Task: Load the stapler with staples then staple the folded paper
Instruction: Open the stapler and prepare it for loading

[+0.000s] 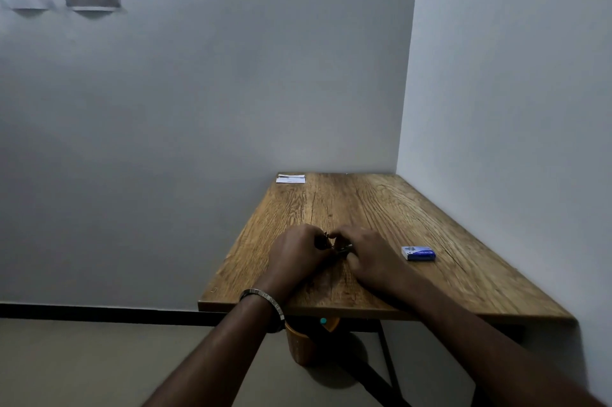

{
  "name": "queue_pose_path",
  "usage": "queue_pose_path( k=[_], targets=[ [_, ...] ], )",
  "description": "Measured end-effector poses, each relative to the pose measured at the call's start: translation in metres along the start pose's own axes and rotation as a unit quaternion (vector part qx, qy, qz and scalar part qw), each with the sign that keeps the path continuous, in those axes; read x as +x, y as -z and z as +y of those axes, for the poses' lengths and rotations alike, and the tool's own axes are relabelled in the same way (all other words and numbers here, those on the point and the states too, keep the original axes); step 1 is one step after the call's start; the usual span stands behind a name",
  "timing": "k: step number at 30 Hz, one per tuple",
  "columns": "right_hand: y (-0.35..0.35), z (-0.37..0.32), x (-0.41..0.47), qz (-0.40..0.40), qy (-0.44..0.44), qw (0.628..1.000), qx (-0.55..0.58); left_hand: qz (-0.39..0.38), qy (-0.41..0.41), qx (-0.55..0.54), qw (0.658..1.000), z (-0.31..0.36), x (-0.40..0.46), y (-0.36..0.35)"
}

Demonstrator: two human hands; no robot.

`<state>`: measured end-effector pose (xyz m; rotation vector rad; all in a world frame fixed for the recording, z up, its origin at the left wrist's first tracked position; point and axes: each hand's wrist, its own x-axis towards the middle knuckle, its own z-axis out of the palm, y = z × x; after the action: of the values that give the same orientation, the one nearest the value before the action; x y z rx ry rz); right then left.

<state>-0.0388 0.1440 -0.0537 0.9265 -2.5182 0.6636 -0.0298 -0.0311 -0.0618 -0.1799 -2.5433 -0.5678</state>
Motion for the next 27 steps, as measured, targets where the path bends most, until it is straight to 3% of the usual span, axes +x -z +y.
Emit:
queue_pose_path(
  k=[27],
  targets=[
    [-0.0010, -0.0017, -0.0016, 0.041, 0.010, 0.999, 0.010, -0.003, -0.005, -0.011, 1.000, 0.0025, -0.0003, 0.0010]
  ],
)
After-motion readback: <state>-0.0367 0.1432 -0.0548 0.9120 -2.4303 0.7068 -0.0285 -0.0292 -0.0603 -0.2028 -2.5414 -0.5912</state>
